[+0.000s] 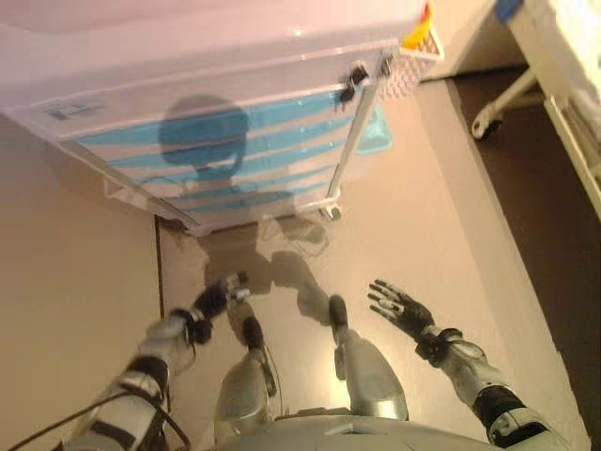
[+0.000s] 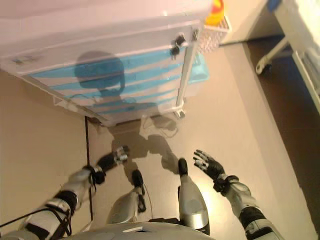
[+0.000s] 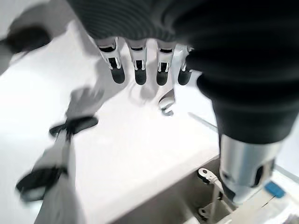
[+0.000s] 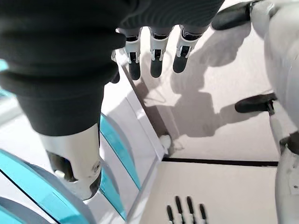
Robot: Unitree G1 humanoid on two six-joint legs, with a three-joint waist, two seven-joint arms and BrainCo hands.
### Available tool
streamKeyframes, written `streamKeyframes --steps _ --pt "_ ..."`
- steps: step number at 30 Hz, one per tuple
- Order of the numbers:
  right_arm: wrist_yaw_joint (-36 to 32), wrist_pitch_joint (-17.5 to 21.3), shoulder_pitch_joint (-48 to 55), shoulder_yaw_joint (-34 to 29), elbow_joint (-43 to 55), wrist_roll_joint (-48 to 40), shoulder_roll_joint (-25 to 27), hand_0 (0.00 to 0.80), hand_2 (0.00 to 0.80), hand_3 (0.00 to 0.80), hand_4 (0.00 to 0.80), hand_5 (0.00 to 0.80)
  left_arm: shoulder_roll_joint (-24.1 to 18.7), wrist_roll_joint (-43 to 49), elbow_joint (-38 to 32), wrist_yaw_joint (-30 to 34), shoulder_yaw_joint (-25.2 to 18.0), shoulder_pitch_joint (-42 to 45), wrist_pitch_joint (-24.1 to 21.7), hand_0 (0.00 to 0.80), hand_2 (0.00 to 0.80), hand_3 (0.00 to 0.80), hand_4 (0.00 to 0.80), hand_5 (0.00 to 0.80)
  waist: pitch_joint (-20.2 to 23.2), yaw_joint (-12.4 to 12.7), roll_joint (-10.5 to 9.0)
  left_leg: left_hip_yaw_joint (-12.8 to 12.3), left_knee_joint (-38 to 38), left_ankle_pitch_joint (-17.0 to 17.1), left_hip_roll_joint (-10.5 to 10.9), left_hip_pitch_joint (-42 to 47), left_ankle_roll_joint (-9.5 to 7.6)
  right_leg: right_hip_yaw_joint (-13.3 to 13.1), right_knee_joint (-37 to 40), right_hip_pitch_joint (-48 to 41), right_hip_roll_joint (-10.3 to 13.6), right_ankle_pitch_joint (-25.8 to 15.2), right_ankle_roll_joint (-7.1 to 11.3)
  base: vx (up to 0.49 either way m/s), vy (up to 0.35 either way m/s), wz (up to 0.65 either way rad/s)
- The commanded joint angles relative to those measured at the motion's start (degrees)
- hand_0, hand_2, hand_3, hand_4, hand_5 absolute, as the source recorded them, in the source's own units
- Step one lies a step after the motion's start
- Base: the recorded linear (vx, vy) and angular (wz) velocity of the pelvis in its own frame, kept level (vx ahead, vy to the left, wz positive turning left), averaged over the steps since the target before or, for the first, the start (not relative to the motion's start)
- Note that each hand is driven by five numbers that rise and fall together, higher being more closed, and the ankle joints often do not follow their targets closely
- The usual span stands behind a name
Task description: Open the drawer and pick up the medicine
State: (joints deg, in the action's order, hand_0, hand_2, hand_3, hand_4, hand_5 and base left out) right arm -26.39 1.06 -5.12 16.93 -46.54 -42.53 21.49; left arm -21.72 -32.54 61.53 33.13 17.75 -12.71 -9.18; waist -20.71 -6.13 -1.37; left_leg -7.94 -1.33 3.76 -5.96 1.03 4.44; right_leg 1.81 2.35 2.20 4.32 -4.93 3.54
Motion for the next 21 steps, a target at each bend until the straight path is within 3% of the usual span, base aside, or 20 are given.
streamKeyframes --steps 1,5,11,21 --pt "1.6 -2.1 0.6 1.0 -1.6 2.9 -0.1 0.0 0.0 0.0 0.0 0.0 1.8 -6.4 0.6 3.0 0.1 0.9 1.0 0.0 0.0 0.0 0.0 0.0 3.4 2.0 0.71 1.9 6.3 -4.4 1.7 -4.2 0.09 1.8 -4.7 2.2 1.9 2.9 3.27 0.051 -0.051 0.2" --pt "1.3 -4.3 0.4 0.4 -7.3 2.1 -2.6 0.0 0.0 0.0 0.0 0.0 5.4 -11.1 1.6 5.9 -1.2 5.3 4.5 0.0 0.0 0.0 0.0 0.0 5.8 4.2 1.65 3.7 4.2 -3.5 1.6 -3.0 0.49 4.4 -4.8 0.1 1.8 4.1 2.77 0.04 -0.049 0.25" --pt "0.7 -5.7 1.2 -0.7 -13.5 0.4 -5.5 0.0 0.0 0.0 0.0 0.0 7.9 -12.4 3.7 8.5 -1.4 9.7 4.3 0.0 0.0 0.0 0.0 0.0 9.5 6.6 2.3 5.3 1.4 -2.4 1.8 -1.7 0.98 7.5 -4.3 -2.3 1.9 4.9 2.58 0.036 -0.02 0.26" --pt "-1.1 -3.8 1.5 -1.1 -21.9 3.8 -7.9 0.0 0.0 0.0 0.0 0.0 10.6 -13.0 6.1 9.9 -1.7 11.7 6.5 0.0 0.0 0.0 0.0 0.0 14.0 8.9 2.43 6.1 -0.7 -2.6 2.4 0.5 0.79 10.3 -2.3 -5.5 2.1 5.0 2.68 0.029 0.012 0.15"
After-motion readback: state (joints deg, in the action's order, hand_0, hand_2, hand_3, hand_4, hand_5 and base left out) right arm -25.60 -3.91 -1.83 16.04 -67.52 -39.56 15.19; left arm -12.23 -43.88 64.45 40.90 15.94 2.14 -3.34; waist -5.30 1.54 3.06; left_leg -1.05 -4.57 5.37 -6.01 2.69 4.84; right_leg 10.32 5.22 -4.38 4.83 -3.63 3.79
